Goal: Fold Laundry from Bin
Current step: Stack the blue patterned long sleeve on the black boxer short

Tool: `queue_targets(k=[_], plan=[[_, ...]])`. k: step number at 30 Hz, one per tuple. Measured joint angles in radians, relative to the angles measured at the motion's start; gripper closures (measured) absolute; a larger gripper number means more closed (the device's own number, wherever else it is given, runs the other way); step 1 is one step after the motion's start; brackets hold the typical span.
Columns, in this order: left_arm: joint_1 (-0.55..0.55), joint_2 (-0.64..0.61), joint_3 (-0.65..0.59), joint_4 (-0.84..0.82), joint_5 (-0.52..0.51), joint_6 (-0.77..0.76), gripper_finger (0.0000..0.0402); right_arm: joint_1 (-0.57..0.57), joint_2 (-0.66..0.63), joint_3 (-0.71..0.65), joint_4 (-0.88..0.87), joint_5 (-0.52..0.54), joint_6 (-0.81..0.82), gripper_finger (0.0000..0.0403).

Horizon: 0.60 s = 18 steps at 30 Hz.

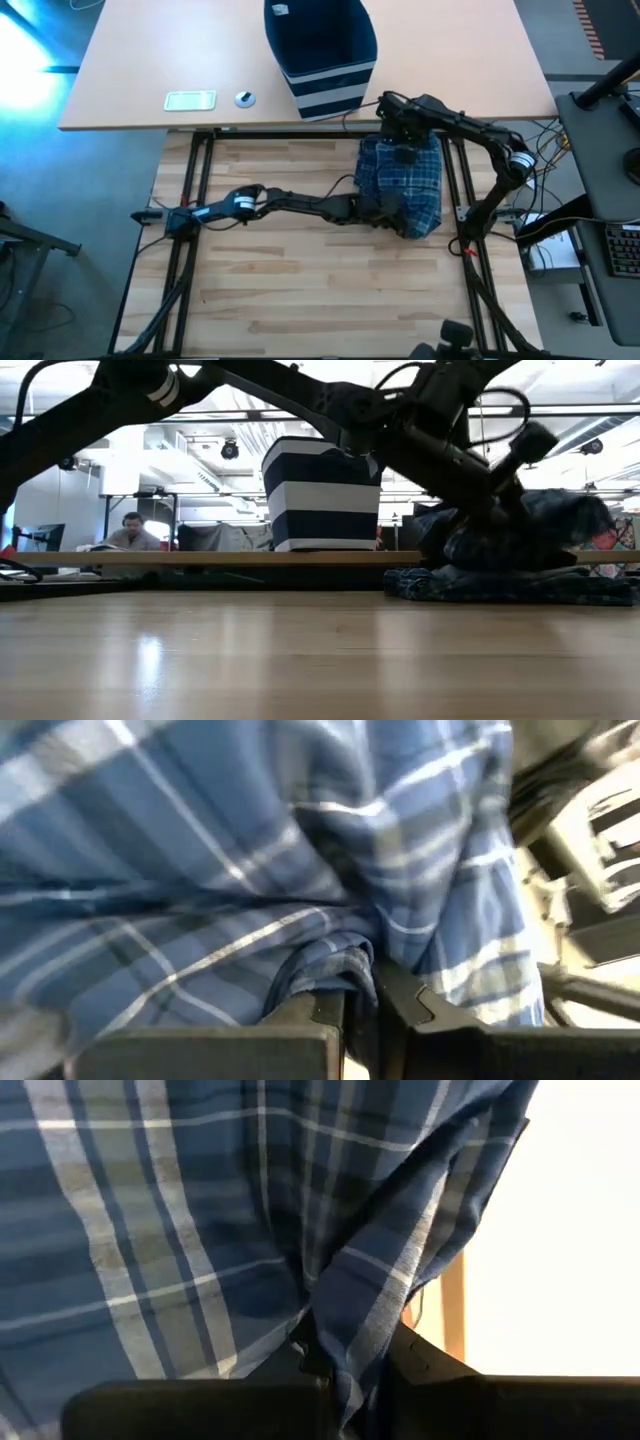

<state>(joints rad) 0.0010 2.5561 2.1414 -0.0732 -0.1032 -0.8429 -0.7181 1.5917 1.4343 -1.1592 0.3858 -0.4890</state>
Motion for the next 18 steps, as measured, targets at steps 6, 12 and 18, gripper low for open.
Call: queue_targets(k=[6,12,18], plan=[[-0.007,-0.002,0.079,-0.042,-0.052,0.105,0.04,-0.002,-0.001,0.05,0.029,0.005,-0.012,0.0388],[-0.01,-0.001,0.156,-0.187,-0.142,0.139,0.04,-0.018,-0.001,0.042,0.061,0.012,-0.012,0.0388],[-0.008,0.035,0.151,-0.209,-0.141,0.101,0.0396,-0.061,0.033,0.016,0.072,-0.002,-0.002,0.0381]])
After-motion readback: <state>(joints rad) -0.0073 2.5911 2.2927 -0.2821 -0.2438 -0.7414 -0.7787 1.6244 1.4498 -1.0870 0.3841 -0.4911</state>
